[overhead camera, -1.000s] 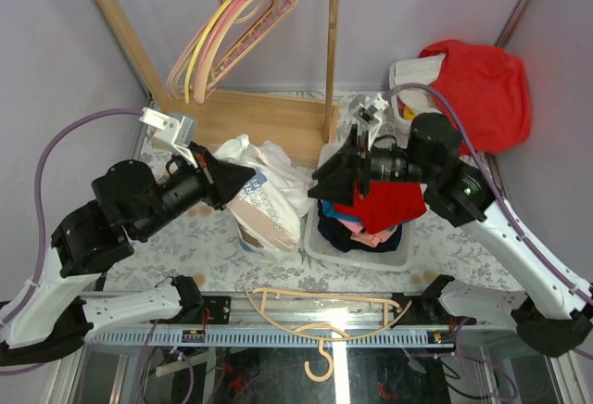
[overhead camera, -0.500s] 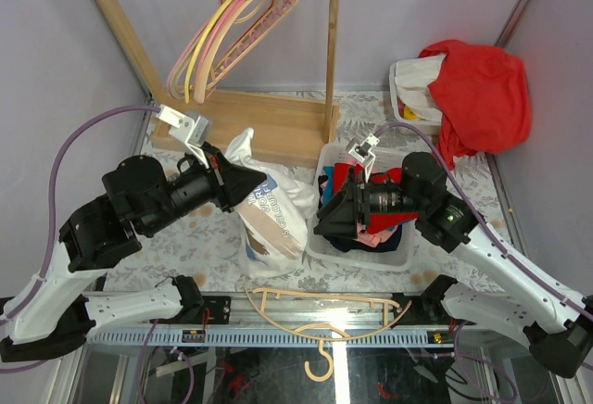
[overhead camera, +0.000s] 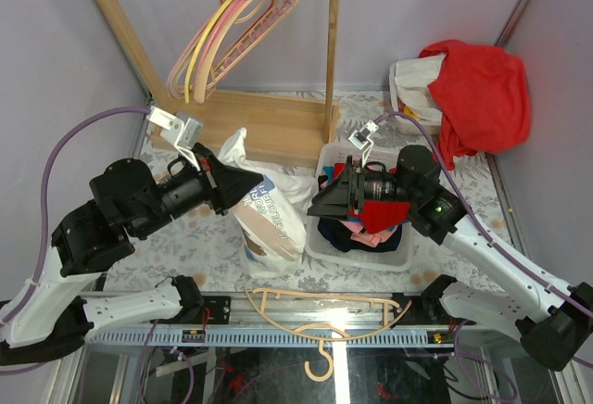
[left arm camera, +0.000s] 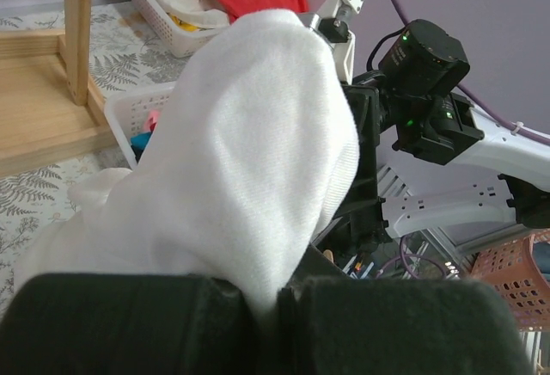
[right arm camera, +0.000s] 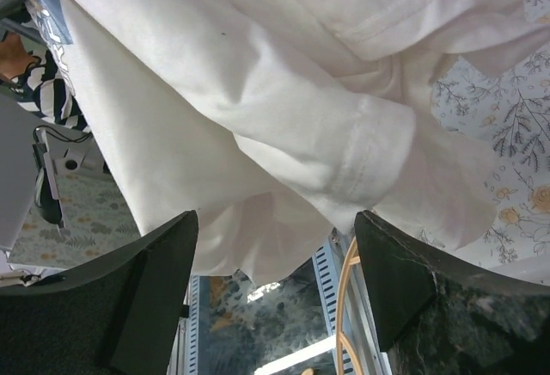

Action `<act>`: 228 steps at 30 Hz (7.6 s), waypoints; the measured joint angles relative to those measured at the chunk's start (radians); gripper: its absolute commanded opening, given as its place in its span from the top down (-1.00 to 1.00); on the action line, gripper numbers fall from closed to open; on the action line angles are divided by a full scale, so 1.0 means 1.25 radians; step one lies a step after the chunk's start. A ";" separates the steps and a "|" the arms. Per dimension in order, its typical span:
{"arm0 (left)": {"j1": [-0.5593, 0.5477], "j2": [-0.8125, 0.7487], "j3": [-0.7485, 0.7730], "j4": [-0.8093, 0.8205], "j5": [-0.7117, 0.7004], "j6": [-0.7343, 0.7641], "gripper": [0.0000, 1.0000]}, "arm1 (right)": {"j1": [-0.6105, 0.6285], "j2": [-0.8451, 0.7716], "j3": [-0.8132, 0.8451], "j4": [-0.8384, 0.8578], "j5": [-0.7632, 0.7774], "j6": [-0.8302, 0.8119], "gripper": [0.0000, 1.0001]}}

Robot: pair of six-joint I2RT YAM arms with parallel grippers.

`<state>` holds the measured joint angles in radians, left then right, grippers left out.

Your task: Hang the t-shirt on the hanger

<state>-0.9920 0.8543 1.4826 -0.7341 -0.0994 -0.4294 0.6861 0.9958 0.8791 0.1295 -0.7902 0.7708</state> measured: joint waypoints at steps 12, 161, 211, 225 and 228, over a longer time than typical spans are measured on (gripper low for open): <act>0.000 -0.005 0.000 0.005 0.005 0.000 1.00 | -0.007 0.057 -0.004 0.051 -0.008 0.036 -0.17; -0.170 0.014 -0.357 0.052 -0.361 -0.167 -0.39 | 0.242 -0.102 0.380 -0.822 1.180 -0.368 1.00; 0.061 0.476 -0.234 0.178 -0.112 -0.114 0.23 | 0.241 -0.208 0.106 -0.686 0.929 -0.172 -0.61; 0.061 0.495 -0.240 0.178 -0.096 -0.122 0.12 | 0.241 -0.165 0.097 -0.670 0.902 -0.185 -0.63; 0.061 0.500 -0.240 0.178 -0.096 -0.124 0.00 | 0.241 -0.156 0.096 -0.662 0.893 -0.190 -0.64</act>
<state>-0.9154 1.4799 1.1828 -0.5117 -0.2199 -0.5838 0.9874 0.8013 0.9989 -0.6975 0.3264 0.5331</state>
